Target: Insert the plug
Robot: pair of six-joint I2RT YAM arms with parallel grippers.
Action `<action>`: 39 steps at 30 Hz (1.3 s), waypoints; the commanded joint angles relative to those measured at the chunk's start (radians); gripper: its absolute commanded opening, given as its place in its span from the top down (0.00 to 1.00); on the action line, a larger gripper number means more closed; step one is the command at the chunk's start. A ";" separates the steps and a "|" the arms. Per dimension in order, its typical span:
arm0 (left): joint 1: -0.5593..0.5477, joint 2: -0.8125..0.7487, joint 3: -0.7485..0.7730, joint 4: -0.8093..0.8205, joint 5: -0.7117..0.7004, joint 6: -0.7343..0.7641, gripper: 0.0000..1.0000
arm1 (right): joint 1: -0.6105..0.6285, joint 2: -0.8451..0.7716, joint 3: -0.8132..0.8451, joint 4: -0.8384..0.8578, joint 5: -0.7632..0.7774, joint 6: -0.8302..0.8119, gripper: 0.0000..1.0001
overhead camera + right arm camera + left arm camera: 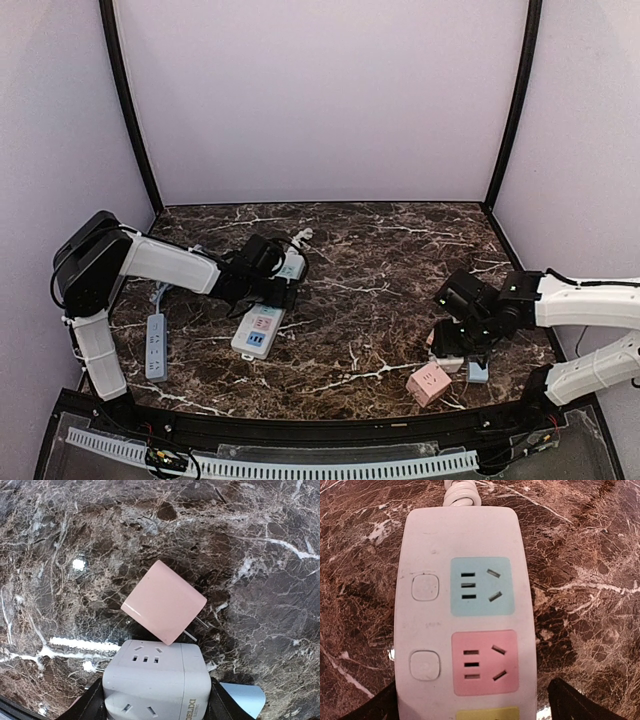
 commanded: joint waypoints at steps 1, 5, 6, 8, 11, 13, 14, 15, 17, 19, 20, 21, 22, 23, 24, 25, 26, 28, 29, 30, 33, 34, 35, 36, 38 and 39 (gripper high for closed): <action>-0.016 -0.060 -0.037 0.002 0.016 0.018 0.01 | 0.009 -0.039 0.074 -0.039 0.051 0.010 0.45; -0.017 -0.115 -0.058 0.000 0.016 0.024 0.01 | 0.009 -0.053 0.142 -0.081 0.080 -0.007 0.46; -0.017 -0.124 -0.066 -0.002 0.013 0.027 0.01 | 0.009 -0.052 0.157 -0.085 0.083 -0.014 0.46; -0.017 -0.160 -0.080 -0.009 0.008 0.030 0.01 | 0.009 -0.043 0.182 -0.082 0.086 -0.030 0.46; -0.018 -0.201 -0.106 -0.011 0.005 0.030 0.01 | 0.009 -0.019 0.222 -0.061 0.084 -0.052 0.46; -0.018 -0.240 -0.143 -0.009 0.009 0.034 0.01 | 0.010 -0.011 0.236 -0.019 0.066 -0.069 0.46; -0.018 -0.268 -0.153 -0.006 0.011 0.036 0.01 | 0.010 -0.009 0.238 0.016 0.048 -0.082 0.47; -0.018 -0.282 -0.179 0.003 0.013 0.039 0.01 | 0.011 -0.009 0.234 0.056 0.028 -0.097 0.48; -0.018 -0.326 -0.217 0.019 0.022 0.036 0.01 | 0.012 -0.006 0.217 0.142 -0.014 -0.123 0.48; -0.018 -0.372 -0.257 0.041 0.055 0.032 0.01 | 0.013 -0.001 0.194 0.230 -0.055 -0.148 0.48; -0.018 -0.402 -0.271 0.064 0.070 0.032 0.01 | 0.014 0.006 0.184 0.265 -0.072 -0.155 0.48; -0.018 -0.417 -0.297 0.074 0.105 0.033 0.02 | 0.016 0.013 0.174 0.298 -0.092 -0.156 0.48; -0.018 -0.445 -0.309 0.093 0.123 0.033 0.02 | 0.016 0.023 0.170 0.325 -0.104 -0.156 0.48; -0.018 -0.458 -0.332 0.099 0.146 0.033 0.02 | 0.019 0.034 0.168 0.347 -0.114 -0.153 0.49; -0.017 -0.484 -0.342 0.107 0.156 0.034 0.02 | 0.022 0.052 0.167 0.368 -0.124 -0.151 0.49; -0.018 -0.496 -0.362 0.110 0.168 0.036 0.02 | 0.025 0.067 0.170 0.385 -0.134 -0.147 0.49; -0.018 -0.517 -0.371 0.115 0.172 0.039 0.02 | 0.030 0.085 0.172 0.397 -0.140 -0.142 0.49; -0.018 -0.546 -0.402 0.140 0.192 0.054 0.02 | 0.042 0.122 0.176 0.420 -0.149 -0.132 0.49; -0.018 -0.560 -0.425 0.152 0.210 0.068 0.02 | 0.049 0.144 0.181 0.426 -0.149 -0.124 0.49; -0.018 -0.564 -0.436 0.180 0.227 0.075 0.02 | 0.055 0.171 0.190 0.419 -0.145 -0.112 0.49; -0.018 -0.575 -0.478 0.222 0.264 0.098 0.03 | 0.074 0.254 0.219 0.392 -0.144 -0.087 0.48; -0.019 -0.575 -0.488 0.236 0.278 0.103 0.03 | 0.083 0.278 0.227 0.391 -0.145 -0.082 0.48; -0.020 -0.574 -0.491 0.241 0.281 0.111 0.03 | 0.094 0.303 0.237 0.389 -0.142 -0.078 0.47; -0.022 -0.572 -0.497 0.248 0.284 0.118 0.04 | 0.108 0.326 0.255 0.389 -0.135 -0.077 0.47; -0.027 -0.569 -0.505 0.257 0.285 0.132 0.04 | 0.129 0.370 0.279 0.384 -0.115 -0.073 0.46; -0.029 -0.566 -0.507 0.260 0.285 0.136 0.04 | 0.139 0.387 0.292 0.382 -0.107 -0.073 0.46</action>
